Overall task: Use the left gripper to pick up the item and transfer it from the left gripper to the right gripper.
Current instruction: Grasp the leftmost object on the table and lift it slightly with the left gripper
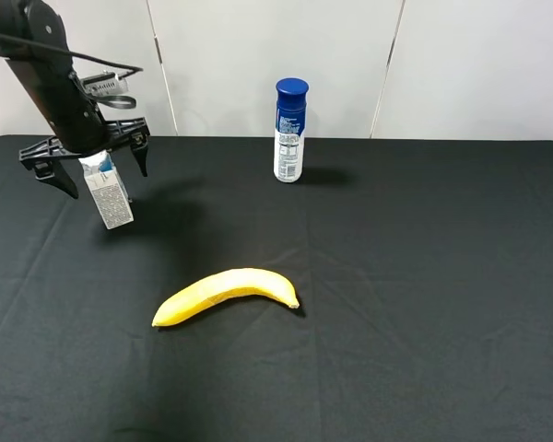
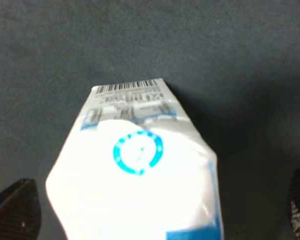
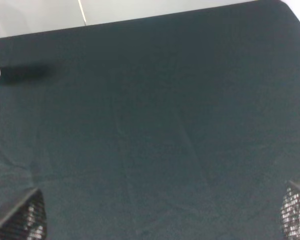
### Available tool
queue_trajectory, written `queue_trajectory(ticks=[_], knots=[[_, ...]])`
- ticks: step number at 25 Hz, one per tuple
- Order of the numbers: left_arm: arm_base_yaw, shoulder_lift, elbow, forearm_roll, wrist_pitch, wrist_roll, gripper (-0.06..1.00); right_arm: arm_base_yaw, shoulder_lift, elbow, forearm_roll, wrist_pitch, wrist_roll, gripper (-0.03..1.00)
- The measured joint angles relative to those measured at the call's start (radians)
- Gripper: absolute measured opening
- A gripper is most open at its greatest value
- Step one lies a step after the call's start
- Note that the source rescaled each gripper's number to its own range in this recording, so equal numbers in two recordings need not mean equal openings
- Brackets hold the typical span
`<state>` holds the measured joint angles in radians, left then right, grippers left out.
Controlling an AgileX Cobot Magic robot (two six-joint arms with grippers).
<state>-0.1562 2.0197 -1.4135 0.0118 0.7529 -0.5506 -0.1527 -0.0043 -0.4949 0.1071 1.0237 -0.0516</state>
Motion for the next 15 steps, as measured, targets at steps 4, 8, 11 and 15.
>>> queue_trajectory(ticks=[4, 8, 11, 15], knots=[[0.000, 0.007, 0.000, 0.000, -0.010, 0.000, 0.87, 0.000, 0.000, 0.000, 0.000, 0.000, 0.000, 1.00], [0.000, 0.008, 0.000, 0.000, -0.021, 0.000, 0.65, 0.000, 0.000, 0.000, 0.001, 0.000, 0.000, 1.00], [0.000, 0.008, 0.000, 0.000, -0.022, 0.002, 0.38, 0.000, 0.000, 0.000, 0.001, 0.000, 0.000, 1.00], [0.000, 0.008, 0.000, 0.009, -0.022, 0.004, 0.02, 0.000, 0.000, 0.000, 0.001, 0.000, 0.000, 1.00]])
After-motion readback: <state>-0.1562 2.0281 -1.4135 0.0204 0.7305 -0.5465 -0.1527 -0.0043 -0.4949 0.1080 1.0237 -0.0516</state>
